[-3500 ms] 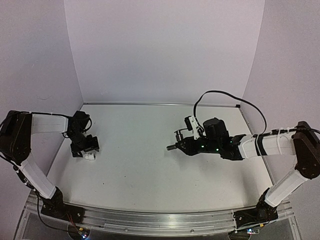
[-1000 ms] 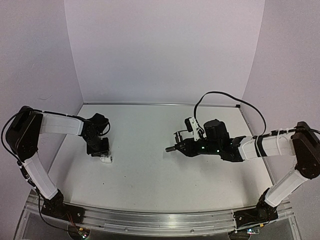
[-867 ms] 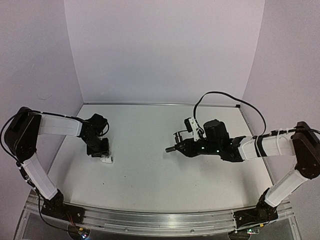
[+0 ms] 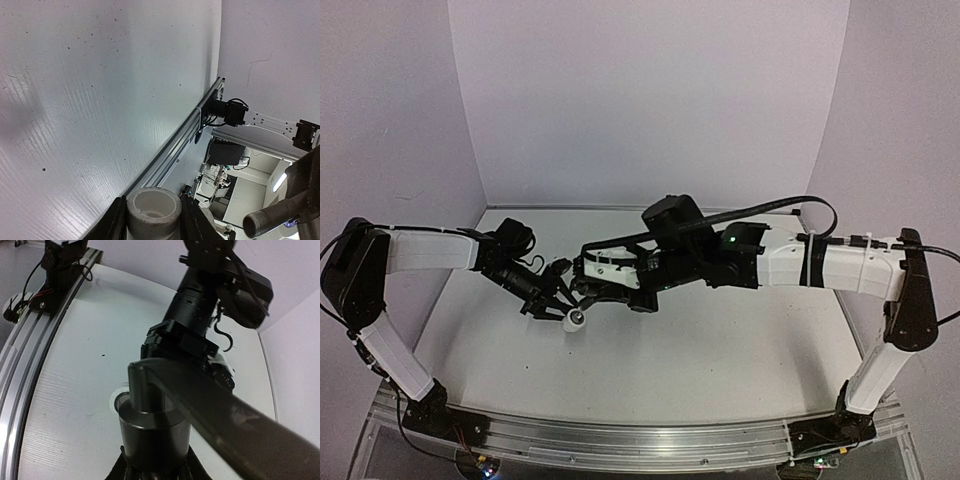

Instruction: Install the water faucets

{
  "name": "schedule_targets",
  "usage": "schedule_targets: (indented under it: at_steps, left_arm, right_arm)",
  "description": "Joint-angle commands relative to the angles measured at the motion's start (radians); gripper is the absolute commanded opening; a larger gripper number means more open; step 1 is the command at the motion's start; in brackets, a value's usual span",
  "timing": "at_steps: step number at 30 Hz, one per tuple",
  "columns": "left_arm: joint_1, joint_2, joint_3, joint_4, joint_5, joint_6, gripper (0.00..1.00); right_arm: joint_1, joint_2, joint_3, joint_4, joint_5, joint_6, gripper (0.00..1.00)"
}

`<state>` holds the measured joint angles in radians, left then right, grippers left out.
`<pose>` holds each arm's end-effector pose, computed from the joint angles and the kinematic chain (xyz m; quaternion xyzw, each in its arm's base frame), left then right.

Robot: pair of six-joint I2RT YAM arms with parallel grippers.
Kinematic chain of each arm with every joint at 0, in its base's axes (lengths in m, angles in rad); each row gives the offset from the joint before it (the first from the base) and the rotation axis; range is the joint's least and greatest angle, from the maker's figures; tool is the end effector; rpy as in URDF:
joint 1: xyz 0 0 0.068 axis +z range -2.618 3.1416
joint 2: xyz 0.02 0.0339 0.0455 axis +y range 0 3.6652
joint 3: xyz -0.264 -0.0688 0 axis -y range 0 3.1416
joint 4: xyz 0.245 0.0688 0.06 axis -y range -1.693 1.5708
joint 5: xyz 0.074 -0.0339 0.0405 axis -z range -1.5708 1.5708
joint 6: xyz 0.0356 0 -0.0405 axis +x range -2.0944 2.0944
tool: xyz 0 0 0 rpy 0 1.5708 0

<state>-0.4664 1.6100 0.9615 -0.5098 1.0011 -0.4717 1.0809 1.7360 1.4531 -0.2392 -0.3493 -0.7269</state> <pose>0.2538 -0.1613 0.1918 -0.0960 -0.8590 0.5002 0.0521 0.1815 0.3662 0.3095 -0.7236 0.4589 0.2349 0.4588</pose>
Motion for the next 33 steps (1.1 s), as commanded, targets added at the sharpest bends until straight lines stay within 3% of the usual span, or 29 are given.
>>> schedule_targets:
  at_steps: [1,33]
  left_arm:
    - [-0.005,-0.008,0.015,0.019,0.112,0.007,0.0]
    - [-0.011,-0.038,0.006,-0.047,0.058,0.007,0.0]
  right_arm:
    - [0.032,0.037,0.12,-0.137,-0.016,-0.154,0.0]
    - [0.075,0.179,0.332,-0.291,0.054,-0.247,0.0]
